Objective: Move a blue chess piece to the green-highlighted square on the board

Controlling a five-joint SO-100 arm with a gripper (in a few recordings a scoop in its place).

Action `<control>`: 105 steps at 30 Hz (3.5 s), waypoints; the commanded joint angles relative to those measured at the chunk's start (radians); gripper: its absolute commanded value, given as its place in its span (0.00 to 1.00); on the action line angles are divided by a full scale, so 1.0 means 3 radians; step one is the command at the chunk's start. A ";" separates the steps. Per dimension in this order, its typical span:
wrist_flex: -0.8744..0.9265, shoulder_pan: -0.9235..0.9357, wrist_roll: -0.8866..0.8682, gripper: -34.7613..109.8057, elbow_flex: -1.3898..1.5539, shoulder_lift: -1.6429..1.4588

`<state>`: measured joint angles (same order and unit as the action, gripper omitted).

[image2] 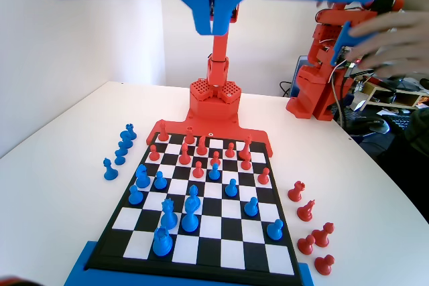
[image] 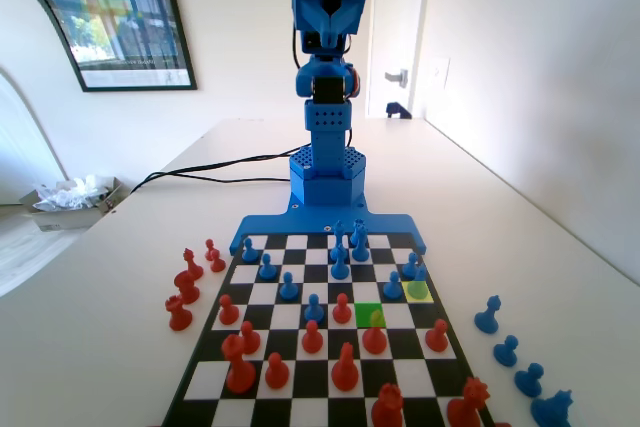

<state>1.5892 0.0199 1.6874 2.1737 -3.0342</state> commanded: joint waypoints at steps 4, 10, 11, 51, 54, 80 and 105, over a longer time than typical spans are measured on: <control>-0.0046 0.0005 0.0026 0.25 0.0015 -0.0061; -0.0046 -0.0010 0.0026 0.25 0.0020 -0.0061; -0.0051 -0.0020 0.0026 0.25 0.0020 -0.0061; -0.0256 -0.0931 -0.2219 0.25 -0.1508 0.2899; -0.0368 -0.1012 -0.2367 0.25 -0.1416 0.3094; -0.1483 -0.1698 -0.3099 0.25 -0.1120 0.4980; -0.2004 -0.1283 -0.2383 0.32 -0.0818 0.5123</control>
<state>1.0002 -0.3712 0.9557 1.9221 -1.4757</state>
